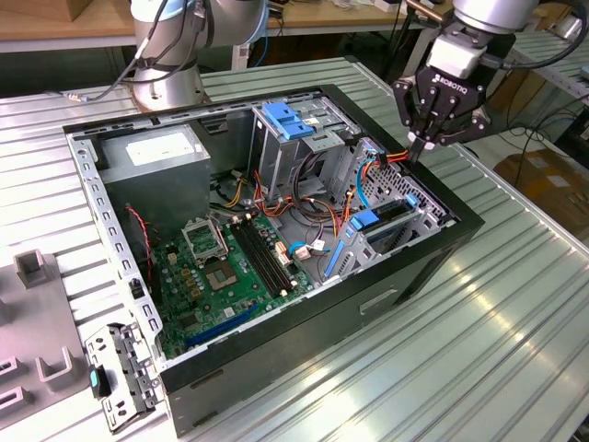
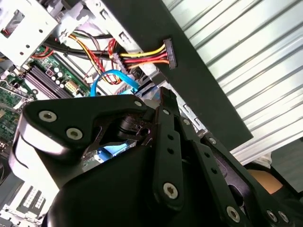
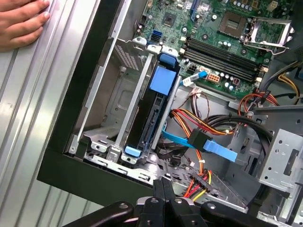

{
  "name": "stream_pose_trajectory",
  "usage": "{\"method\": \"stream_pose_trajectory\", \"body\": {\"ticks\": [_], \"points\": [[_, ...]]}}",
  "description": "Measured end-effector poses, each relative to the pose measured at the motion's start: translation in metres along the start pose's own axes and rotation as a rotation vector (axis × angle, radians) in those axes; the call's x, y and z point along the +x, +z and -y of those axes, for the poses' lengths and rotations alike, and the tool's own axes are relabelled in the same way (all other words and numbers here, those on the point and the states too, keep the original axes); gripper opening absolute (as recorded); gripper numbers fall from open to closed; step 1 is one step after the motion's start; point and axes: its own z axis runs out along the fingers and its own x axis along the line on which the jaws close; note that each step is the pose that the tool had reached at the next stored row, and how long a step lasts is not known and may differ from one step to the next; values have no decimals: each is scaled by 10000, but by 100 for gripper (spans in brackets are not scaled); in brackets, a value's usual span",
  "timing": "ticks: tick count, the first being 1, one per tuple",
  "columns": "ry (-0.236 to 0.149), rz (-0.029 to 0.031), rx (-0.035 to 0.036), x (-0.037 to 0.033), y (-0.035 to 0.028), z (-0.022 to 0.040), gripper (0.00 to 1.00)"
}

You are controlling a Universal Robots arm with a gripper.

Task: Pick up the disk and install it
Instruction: 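Insert the first disk wire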

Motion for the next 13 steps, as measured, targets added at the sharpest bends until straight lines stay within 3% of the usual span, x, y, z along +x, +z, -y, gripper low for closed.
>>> {"method": "stream_pose_trajectory", "body": {"ticks": [6, 13], "points": [[-183, -1, 8, -47, -2, 139, 11], [-439, -3, 19, -64, -2, 241, 11]]}}
